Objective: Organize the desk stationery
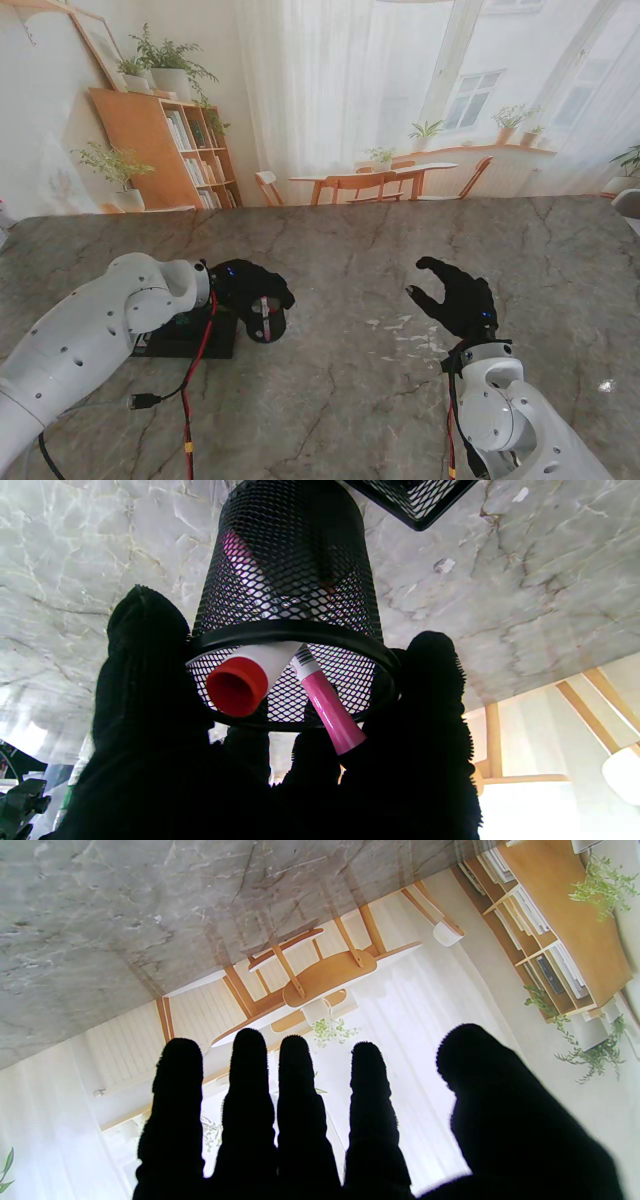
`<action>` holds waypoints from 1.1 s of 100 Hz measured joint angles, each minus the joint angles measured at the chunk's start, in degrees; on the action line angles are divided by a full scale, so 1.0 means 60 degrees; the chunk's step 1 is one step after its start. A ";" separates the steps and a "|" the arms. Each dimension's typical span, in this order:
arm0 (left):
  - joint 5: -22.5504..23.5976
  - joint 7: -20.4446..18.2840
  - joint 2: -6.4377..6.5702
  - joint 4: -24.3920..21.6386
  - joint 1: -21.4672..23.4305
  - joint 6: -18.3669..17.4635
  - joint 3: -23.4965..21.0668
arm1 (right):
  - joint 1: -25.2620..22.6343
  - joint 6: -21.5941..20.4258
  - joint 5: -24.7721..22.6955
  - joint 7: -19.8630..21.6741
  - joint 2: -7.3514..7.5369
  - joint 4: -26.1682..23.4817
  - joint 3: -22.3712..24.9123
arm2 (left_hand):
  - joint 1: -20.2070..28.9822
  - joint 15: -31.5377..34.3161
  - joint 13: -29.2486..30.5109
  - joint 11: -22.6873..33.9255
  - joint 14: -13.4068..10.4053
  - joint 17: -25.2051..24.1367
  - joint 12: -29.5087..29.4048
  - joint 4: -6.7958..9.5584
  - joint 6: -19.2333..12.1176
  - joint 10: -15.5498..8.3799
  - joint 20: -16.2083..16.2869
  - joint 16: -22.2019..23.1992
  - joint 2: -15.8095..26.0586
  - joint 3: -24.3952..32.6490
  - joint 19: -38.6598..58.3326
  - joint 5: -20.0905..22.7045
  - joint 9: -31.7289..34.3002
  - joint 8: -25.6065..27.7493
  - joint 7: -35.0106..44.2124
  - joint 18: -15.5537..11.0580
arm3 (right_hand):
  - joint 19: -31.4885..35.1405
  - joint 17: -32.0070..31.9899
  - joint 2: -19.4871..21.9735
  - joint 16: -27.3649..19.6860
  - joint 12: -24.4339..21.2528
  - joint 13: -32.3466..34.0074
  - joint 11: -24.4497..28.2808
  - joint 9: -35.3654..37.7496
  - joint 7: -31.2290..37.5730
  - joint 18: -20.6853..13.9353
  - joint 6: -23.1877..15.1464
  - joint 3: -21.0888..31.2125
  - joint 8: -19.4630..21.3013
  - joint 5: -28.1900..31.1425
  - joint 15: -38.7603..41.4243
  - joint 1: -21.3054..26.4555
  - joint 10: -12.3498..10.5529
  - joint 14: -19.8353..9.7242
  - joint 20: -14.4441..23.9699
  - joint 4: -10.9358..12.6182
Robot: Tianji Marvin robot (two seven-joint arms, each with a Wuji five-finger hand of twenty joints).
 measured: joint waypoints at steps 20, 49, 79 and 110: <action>-0.0003 -0.0119 0.0064 -0.0246 0.0302 -0.0161 -0.0303 | 0.0007 0.0000 0.0008 -0.0019 -0.0001 0.0008 -0.0005 | 0.0009 0.0000 0.0000 0.0034 0.0000 -0.0001 -0.0004 0.0000 0.0000 0.0000 0.0000 -0.0141 0.0000 0.0000 -0.0023 0.0027 0.0000 -0.0002 0.0000 0.0009 | 0.0000 -0.0001 0.0001 0.0001 0.0000 0.0000 0.0000 0.0000 0.0001 0.0000 0.0000 0.0000 0.0000 0.0001 0.0000 0.0000 0.0010 0.0000 0.0000 0.0000; 0.0026 -0.0217 0.0110 -0.0482 0.0552 -0.0218 -0.0515 | 0.0026 0.0003 0.0035 -0.0023 -0.0003 0.0033 -0.0022 | 0.0011 -0.0201 0.0000 0.0037 0.0003 -0.0143 -0.0401 0.0000 0.0001 0.0016 0.0000 -0.0356 0.0010 0.0000 -0.0393 0.0117 0.0005 -0.0383 -0.0204 0.0120 | 0.0000 -0.0011 0.0004 0.0001 0.0000 0.0000 0.0000 0.0001 0.0003 0.0001 0.0000 0.0000 0.0000 0.0003 0.0000 -0.0001 0.0014 0.0000 0.0000 0.0000; 0.0010 -0.0427 0.0128 -0.0577 0.0635 -0.0225 -0.0607 | 0.0033 0.0022 0.0040 -0.0013 -0.0003 0.0035 -0.0035 | -0.0099 -0.1368 -0.0501 -0.1468 0.0005 -0.1272 -0.2160 0.0000 0.0473 0.0024 0.0000 -0.1586 0.0651 0.0171 -0.1446 0.0040 -0.0209 -0.3254 -0.2925 0.1010 | 0.0000 -0.0013 0.0012 0.0001 0.0000 0.0000 0.0000 0.0001 0.0003 0.0001 0.0000 -0.0003 0.0000 0.0004 0.0000 -0.0013 0.0018 0.0000 0.0001 0.0000; 0.0209 -0.0508 0.0139 -0.0721 0.0852 -0.0249 -0.0812 | 0.0051 0.0066 0.0077 -0.0032 -0.0009 0.0048 -0.0063 | -0.0868 -0.2245 -0.1321 -0.2203 0.0005 -0.2522 -0.2982 0.0000 0.0593 -0.0168 -0.0006 -0.2409 0.1170 0.0818 -0.2126 -0.0718 -0.0821 -0.4050 -0.3769 0.2016 | 0.0000 -0.0031 0.0121 0.0001 0.0000 0.0000 0.0000 0.0001 0.0003 0.0001 0.0000 -0.0017 0.0000 0.0004 0.0000 -0.0072 0.0053 0.0000 0.0001 0.0000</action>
